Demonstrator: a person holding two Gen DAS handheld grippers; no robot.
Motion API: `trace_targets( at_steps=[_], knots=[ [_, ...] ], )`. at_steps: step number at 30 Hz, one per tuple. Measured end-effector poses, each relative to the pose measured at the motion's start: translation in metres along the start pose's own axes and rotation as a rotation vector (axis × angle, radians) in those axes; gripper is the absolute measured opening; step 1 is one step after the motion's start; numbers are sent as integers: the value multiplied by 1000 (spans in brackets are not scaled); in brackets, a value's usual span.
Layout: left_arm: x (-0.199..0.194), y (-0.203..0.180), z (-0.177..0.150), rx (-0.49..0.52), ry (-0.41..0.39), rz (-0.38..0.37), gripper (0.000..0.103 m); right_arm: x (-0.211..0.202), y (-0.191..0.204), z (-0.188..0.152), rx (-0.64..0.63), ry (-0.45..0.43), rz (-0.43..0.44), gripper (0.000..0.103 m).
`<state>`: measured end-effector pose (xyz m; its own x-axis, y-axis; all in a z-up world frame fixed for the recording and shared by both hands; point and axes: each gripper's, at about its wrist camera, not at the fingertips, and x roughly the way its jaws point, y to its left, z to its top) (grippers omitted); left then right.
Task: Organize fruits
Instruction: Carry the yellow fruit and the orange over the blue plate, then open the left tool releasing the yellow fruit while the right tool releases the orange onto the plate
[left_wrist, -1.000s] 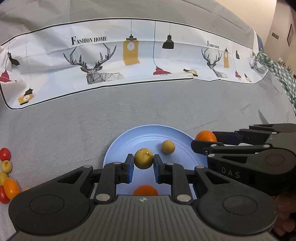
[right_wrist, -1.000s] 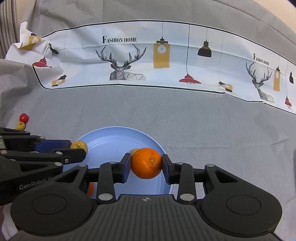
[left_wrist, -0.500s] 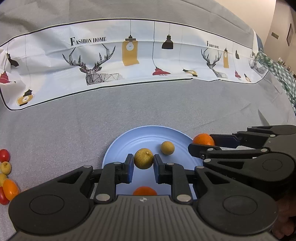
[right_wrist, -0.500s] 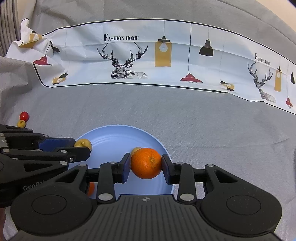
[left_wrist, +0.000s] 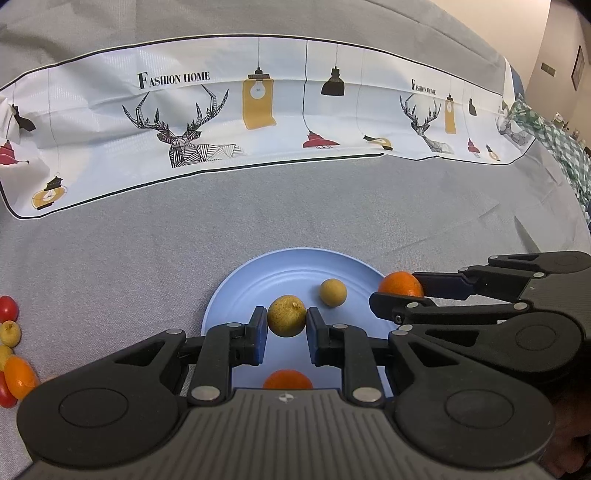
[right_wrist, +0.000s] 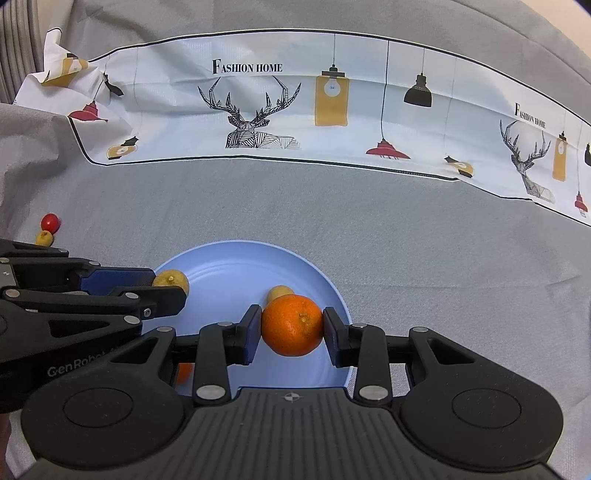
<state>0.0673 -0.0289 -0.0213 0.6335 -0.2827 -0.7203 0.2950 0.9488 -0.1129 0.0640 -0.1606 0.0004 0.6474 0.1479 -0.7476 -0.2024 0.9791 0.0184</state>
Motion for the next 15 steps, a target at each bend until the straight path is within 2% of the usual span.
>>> trace_targets(
  at_steps=[15],
  knots=[
    [0, 0, -1, -2, -2, -1, 24, 1, 2, 0, -8, 9, 3, 37]
  ],
)
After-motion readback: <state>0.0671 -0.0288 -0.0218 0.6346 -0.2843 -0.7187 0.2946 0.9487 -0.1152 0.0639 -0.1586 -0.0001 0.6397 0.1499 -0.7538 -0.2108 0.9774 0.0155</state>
